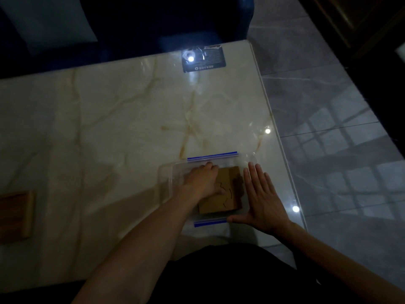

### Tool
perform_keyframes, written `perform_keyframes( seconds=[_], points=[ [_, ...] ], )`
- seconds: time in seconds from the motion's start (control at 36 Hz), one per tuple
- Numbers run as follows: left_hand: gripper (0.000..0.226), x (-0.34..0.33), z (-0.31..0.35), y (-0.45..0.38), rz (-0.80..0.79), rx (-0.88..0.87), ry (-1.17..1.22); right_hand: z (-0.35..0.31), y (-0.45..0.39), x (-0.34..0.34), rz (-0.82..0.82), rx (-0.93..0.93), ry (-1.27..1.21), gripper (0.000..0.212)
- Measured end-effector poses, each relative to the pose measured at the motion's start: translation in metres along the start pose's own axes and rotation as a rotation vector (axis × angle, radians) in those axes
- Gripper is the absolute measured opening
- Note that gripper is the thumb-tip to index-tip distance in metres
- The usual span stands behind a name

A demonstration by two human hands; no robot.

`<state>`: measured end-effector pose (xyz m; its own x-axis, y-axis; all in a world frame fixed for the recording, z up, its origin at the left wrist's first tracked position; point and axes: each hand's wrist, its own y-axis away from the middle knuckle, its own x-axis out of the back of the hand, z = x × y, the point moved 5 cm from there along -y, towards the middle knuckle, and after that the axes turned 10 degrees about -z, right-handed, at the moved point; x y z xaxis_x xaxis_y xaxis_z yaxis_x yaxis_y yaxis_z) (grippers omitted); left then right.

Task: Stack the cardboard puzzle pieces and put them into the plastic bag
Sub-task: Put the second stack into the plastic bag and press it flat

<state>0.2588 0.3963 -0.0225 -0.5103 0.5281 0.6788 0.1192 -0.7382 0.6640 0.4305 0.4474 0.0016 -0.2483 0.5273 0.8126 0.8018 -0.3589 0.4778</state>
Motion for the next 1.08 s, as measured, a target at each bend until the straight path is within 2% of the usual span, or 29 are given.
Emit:
perform_keyframes(
  seconds=[0.36, 0.53, 0.69, 0.89, 1.08],
  points=[
    [0.073, -0.014, -0.005, 0.012, 0.089, 0.010, 0.084, -0.001, -0.002, -0.002, -0.027, -0.014, 0.045, 0.140],
    [0.079, -0.020, -0.005, 0.014, 0.079, -0.013, 0.054, -0.003, -0.001, 0.001, -0.017, 0.013, 0.056, 0.139],
    [0.085, -0.017, -0.002, 0.011, -0.004, -0.009, 0.015, -0.002, 0.000, 0.000, -0.021, 0.014, 0.039, 0.140],
    [0.097, -0.010, 0.011, -0.001, 0.027, -0.014, 0.031, -0.004, 0.000, 0.001, -0.016, 0.024, 0.030, 0.138],
    [0.080, -0.011, 0.019, -0.004, -0.054, 0.022, 0.121, -0.002, 0.000, -0.001, -0.012, 0.015, 0.012, 0.138]
  ],
)
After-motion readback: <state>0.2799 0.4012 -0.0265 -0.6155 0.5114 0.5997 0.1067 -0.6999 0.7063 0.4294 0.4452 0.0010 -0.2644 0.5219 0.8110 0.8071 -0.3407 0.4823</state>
